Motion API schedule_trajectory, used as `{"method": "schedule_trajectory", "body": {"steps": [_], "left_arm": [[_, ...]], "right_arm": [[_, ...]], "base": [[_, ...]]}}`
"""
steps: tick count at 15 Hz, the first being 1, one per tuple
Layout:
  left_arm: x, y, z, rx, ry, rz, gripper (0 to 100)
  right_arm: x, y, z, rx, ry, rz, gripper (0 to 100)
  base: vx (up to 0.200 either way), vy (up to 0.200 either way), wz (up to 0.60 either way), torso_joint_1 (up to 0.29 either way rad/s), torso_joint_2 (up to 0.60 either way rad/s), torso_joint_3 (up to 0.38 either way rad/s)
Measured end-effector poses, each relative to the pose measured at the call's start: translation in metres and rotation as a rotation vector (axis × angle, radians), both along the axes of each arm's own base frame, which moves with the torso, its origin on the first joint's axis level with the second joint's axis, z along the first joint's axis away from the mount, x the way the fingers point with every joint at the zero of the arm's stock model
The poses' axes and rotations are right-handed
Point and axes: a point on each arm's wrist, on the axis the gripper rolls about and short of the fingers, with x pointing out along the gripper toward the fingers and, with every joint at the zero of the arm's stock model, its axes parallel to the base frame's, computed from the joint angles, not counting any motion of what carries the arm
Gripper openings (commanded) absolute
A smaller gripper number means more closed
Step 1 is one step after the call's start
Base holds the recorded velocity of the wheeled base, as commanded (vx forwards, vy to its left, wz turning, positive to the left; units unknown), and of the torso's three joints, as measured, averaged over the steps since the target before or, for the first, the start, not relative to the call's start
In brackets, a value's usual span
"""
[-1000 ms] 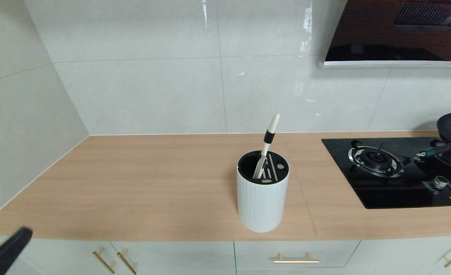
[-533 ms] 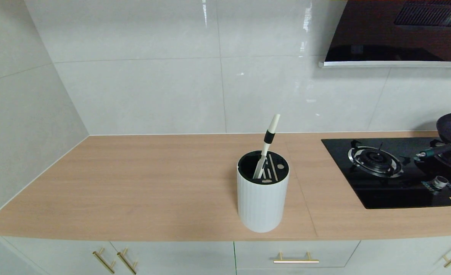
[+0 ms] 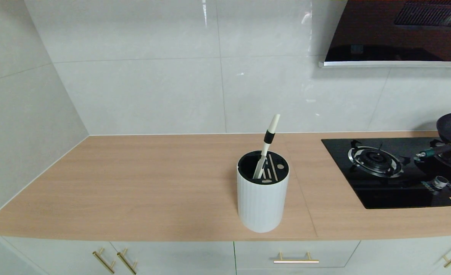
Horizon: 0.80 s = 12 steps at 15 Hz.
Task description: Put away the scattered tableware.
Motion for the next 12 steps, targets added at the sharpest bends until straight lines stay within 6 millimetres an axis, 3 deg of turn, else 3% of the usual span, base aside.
{"method": "schedule_trajectory", "body": {"steps": [6,8,12], "left_arm": [[0.0001,0.0001,-0.0011,-0.009,0.002,0.005,100],[0.0,0.0001,-0.001,-0.011,0.001,0.005,100],[-0.0001,0.0001,-0.0006,-0.011,0.0,0.005,100]], "right_arm": [[0.0017,0.0023,-0.0095,0.015,0.078,0.114,100],[0.002,0.0053,-0.014,0.013,0.126,0.247,100],[0.0021,0.0055,-0.0143,0.021,0.126,0.256,100]], "base": [[0.0,0.0,0.0,0.0,0.0,0.0],[0.0,0.0,0.0,0.0,0.0,0.0],[0.0,0.0,0.0,0.0,0.0,0.0]]}}
